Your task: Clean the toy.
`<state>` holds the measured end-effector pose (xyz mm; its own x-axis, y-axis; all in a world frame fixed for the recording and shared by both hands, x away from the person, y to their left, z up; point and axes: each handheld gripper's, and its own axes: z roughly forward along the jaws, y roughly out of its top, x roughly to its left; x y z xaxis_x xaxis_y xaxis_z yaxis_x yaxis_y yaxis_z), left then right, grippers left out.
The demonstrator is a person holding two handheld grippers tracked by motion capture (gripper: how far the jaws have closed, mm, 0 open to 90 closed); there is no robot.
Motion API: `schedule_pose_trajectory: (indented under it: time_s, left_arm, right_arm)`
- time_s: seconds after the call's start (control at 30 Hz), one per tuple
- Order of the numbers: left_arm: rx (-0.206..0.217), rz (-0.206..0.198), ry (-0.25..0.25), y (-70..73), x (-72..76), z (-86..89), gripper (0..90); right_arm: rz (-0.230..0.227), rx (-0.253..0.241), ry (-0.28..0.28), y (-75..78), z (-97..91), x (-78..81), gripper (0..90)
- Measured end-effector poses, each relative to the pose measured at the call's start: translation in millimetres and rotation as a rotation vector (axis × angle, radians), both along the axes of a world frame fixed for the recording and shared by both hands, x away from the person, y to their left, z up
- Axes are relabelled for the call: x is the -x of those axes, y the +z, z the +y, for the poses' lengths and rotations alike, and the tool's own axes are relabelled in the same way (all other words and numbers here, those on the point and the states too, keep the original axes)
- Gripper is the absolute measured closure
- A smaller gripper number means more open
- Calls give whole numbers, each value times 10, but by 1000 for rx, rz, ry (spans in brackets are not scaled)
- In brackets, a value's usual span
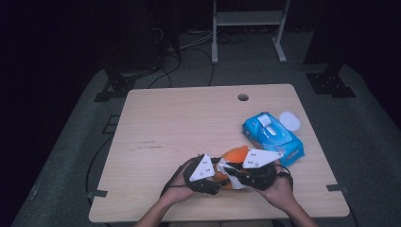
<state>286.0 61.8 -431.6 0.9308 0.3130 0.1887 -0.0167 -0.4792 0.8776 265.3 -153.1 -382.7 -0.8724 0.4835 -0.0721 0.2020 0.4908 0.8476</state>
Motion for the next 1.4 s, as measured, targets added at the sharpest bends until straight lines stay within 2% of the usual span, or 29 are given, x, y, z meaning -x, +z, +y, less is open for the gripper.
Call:
schedule_pose_trajectory:
  time_s: [0.13, 0.17, 0.23, 0.27, 0.33, 0.37, 0.4, 0.43, 0.53, 0.7, 0.73, 0.8, 0.87, 0.9, 1.0, 1.1, 1.17, 1.27, 1.33, 1.4]
  left_arm:
    - [20, 36, -2, -19, -51, 50, 314]
    - [30, 58, 0, -23, -68, 55, 307]
    - [46, 118, 3, -20, -104, 54, 231]
    - [64, 152, 3, -19, -116, 41, 199]
    - [82, 185, 17, -9, -117, 10, 152]
    - [85, 192, 28, -8, -113, -4, 131]
    - [82, 179, 48, -6, -107, -8, 140]
    - [70, 161, 55, 2, -113, 6, 195]
    - [62, 158, 81, 26, -155, 72, 225]
    - [82, 203, 156, 24, -277, 224, 235]
    - [96, 223, 159, 24, -287, 239, 228]
    - [121, 263, 122, 23, -286, 229, 194]
    - [123, 259, 93, 15, -259, 174, 166]
    - [110, 248, 90, 7, -247, 145, 166]
    - [88, 187, 85, -6, -188, 100, 234]
    - [56, 126, 70, 19, -114, 49, 257]
    - [23, 92, 56, 26, -73, 12, 257]
    - [11, 86, 60, 7, -76, 30, 264]
    - [19, 98, 70, -19, -106, 59, 267]
    - [26, 113, 74, -36, -130, 87, 267]
  right_arm:
    - [7, -37, -63, 24, -192, -119, 798]
    - [20, -43, -95, 20, -283, -171, 797]
    - [55, -57, -139, -43, -421, -269, 796]
    - [77, -70, -141, -70, -454, -294, 796]
    - [99, -79, -146, -123, -472, -316, 797]
    - [98, -74, -146, -124, -463, -312, 796]
    - [91, -69, -143, -116, -453, -312, 796]
    - [88, -59, -146, -105, -442, -303, 797]
    - [92, -54, -139, -90, -427, -283, 798]
    - [88, -39, -130, -81, -396, -255, 798]
    - [95, -40, -131, -85, -396, -258, 798]
    - [111, -45, -128, -93, -390, -267, 797]
    - [122, -41, -114, -92, -374, -262, 797]
    - [118, -32, -109, -87, -360, -256, 797]
    - [80, -15, -108, -38, -305, -192, 797]
    - [53, -16, -59, 21, -156, -94, 797]
    - [31, 5, -33, 25, -17, -46, 796]
    - [4, 37, -28, 9, 76, -27, 797]
    - [7, 25, -50, 13, 11, -73, 797]
    - [8, 19, -107, 20, -152, -153, 797]
